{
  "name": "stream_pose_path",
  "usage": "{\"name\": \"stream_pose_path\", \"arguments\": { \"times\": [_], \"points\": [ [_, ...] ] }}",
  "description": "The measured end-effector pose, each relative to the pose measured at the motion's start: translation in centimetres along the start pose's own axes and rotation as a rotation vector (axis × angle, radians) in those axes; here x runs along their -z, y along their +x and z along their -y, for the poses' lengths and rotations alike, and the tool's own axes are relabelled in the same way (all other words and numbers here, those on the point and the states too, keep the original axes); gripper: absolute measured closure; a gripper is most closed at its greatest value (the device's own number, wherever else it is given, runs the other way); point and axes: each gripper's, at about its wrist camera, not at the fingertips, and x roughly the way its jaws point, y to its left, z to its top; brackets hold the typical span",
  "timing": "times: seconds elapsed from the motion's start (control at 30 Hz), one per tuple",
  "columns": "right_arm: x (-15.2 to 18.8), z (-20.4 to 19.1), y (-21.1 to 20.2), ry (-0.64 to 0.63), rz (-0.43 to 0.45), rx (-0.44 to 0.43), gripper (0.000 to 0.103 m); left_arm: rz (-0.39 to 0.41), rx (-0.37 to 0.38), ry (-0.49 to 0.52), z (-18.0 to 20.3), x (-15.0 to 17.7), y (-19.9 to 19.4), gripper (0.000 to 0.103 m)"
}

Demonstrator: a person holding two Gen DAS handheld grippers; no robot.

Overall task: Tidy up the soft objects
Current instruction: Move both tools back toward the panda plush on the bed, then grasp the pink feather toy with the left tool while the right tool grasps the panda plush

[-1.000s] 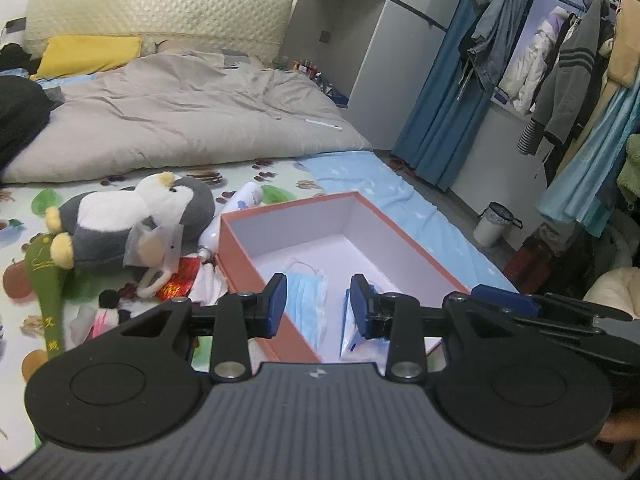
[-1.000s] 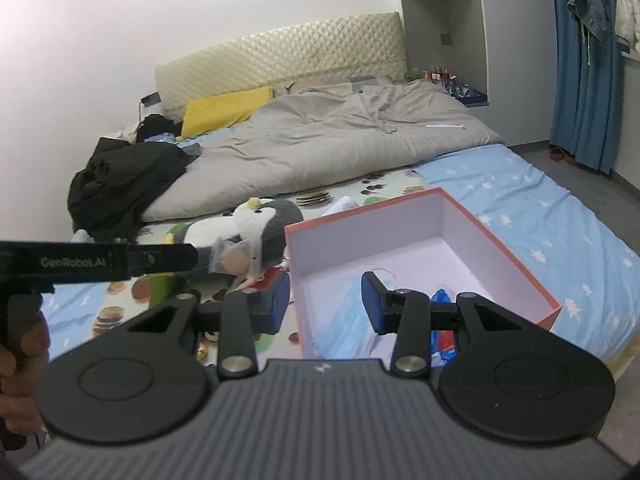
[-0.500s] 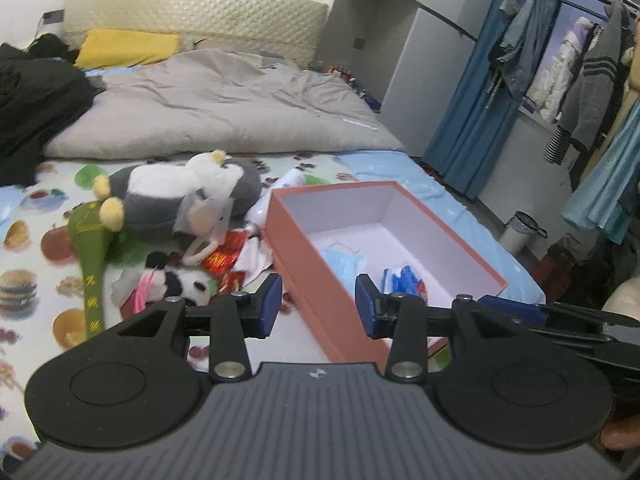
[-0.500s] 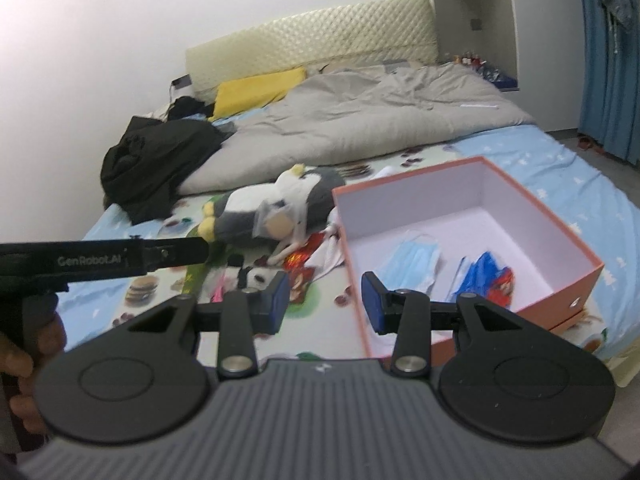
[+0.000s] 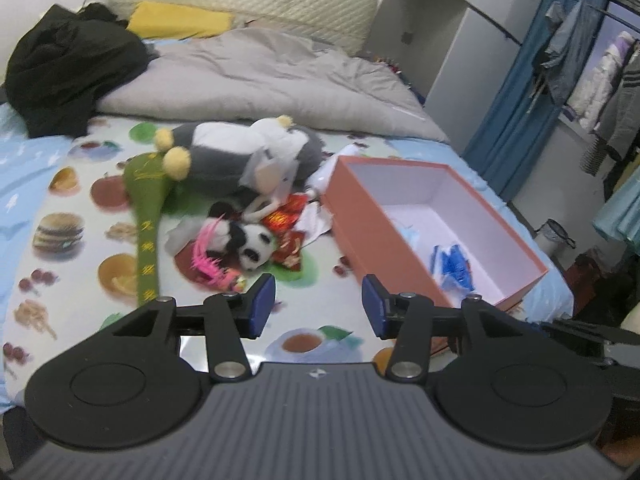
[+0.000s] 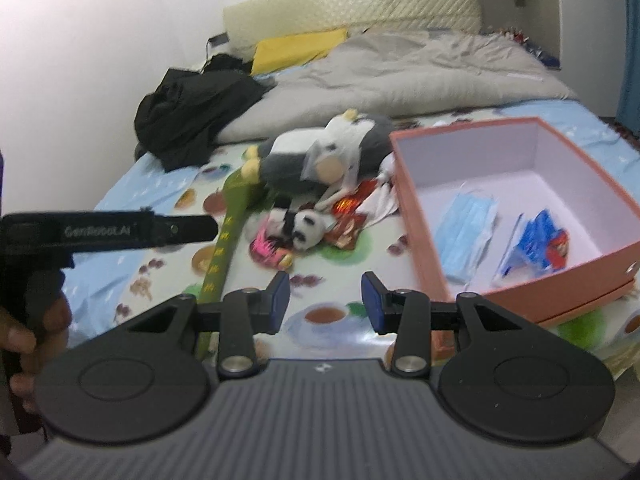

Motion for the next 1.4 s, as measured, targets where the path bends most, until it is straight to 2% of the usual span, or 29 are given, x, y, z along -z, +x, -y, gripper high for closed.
{"name": "stream_pose_path", "arguments": {
  "times": [0.3,0.47,0.67,0.83,0.9,0.93,1.13,1.4],
  "points": [
    [0.7,-1.7,2.7,-0.052,-0.056,-0.058,0.060,-0.034,-0.052,-0.079,-4.6,0.8,2.1,0.049],
    [-0.4,-1.7,5.9,-0.059,-0.096,-0.057,0.060,-0.079,-0.077,-0.133,-7.5,0.4,5.5,0.049],
    [-2.6,-1.6,10.7,-0.149,-0.150,-0.061,0.060,-0.137,-0.060,-0.254,-10.3,0.0,10.5,0.049],
    [-4.6,-1.4,15.0,-0.208,-0.205,-0.068,0.060,-0.177,-0.047,-0.332,-11.7,0.2,14.3,0.049],
    [-5.5,-1.0,16.6,-0.191,-0.224,-0.075,0.043,-0.193,-0.047,-0.347,-12.0,0.5,15.6,0.049],
    [-5.9,-0.8,17.5,-0.178,-0.232,-0.081,0.041,-0.203,-0.046,-0.352,-12.2,0.6,16.3,0.049],
    [-8.0,0.0,22.6,-0.145,-0.294,-0.093,0.041,-0.229,-0.032,-0.383,-12.9,1.3,19.4,0.049],
    [-9.1,-0.5,28.3,-0.163,-0.368,-0.141,0.041,-0.217,-0.021,-0.417,-13.1,1.1,22.1,0.049]
  ]
}}
